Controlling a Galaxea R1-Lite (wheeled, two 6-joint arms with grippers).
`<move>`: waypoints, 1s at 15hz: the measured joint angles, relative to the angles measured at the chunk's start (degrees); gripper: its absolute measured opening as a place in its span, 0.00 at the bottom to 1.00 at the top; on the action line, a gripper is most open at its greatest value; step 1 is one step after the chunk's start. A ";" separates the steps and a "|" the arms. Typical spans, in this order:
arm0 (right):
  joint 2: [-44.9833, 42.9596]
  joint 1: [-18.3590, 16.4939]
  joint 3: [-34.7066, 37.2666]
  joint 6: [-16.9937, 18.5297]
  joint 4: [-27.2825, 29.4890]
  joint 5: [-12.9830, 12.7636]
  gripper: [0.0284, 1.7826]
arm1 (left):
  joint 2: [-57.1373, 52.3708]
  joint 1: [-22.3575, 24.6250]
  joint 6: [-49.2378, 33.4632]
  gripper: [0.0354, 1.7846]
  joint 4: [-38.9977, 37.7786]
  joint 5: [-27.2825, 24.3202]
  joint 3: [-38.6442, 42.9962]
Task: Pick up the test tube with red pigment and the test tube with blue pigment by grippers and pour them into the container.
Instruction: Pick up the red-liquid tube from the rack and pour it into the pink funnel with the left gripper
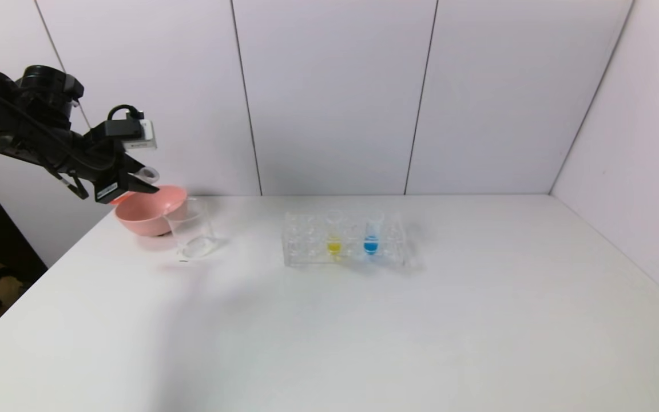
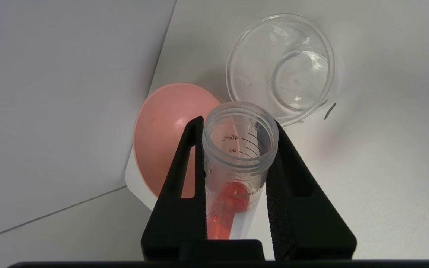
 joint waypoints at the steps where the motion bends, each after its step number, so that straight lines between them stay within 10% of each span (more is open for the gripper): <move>1: 0.00 0.00 0.00 0.02 -0.02 0.00 1.00 | 0.02 0.02 0.00 0.25 0.00 0.09 0.00; 15: 0.00 0.05 0.00 0.00 0.00 0.00 1.00 | 0.18 -1.21 0.09 0.25 -0.60 3.91 0.06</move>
